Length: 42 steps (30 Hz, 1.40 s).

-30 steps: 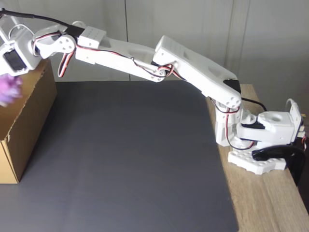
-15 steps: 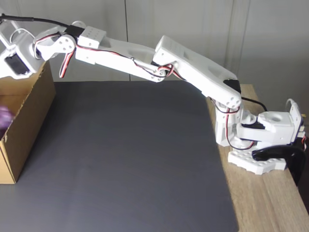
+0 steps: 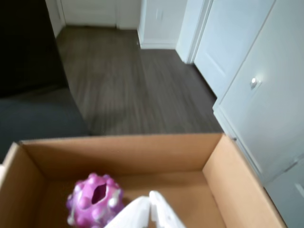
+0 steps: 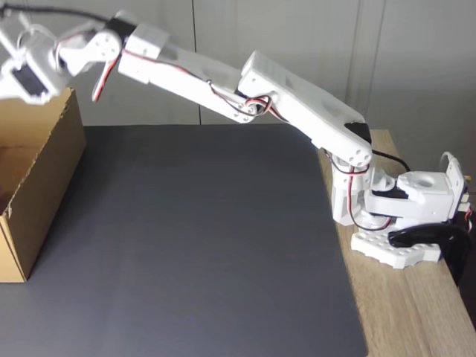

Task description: Grasp a ball and put it in the box.

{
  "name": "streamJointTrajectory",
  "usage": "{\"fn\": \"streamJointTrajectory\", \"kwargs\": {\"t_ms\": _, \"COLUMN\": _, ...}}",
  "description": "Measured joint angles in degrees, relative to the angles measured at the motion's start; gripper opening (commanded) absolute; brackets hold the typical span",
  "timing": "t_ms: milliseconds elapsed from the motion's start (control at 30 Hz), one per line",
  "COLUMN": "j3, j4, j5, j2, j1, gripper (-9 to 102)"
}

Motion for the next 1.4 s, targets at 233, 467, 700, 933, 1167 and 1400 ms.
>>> {"fn": "streamJointTrajectory", "kwargs": {"t_ms": 233, "j3": -7.6, "j4": 16.8, "j5": -2.7, "j2": -0.6, "j1": 0.0, "gripper": 0}}
{"fn": "streamJointTrajectory", "kwargs": {"t_ms": 467, "j3": -7.7, "j4": 24.8, "j5": -2.7, "j2": 3.4, "j1": 0.0, "gripper": 0}}
{"fn": "streamJointTrajectory", "kwargs": {"t_ms": 700, "j3": -6.2, "j4": 34.8, "j5": -1.4, "j2": 11.2, "j1": -0.2, "gripper": 0}}
{"fn": "streamJointTrajectory", "kwargs": {"t_ms": 933, "j3": 10.5, "j4": 35.3, "j5": -0.4, "j2": 26.6, "j1": -0.3, "gripper": 0}}
{"fn": "streamJointTrajectory", "kwargs": {"t_ms": 1167, "j3": 29.4, "j4": 32.1, "j5": 2.6, "j2": 41.7, "j1": 0.5, "gripper": 0}}
{"fn": "streamJointTrajectory", "kwargs": {"t_ms": 1400, "j3": 46.1, "j4": 30.4, "j5": 4.7, "j2": 55.3, "j1": 3.5, "gripper": 0}}
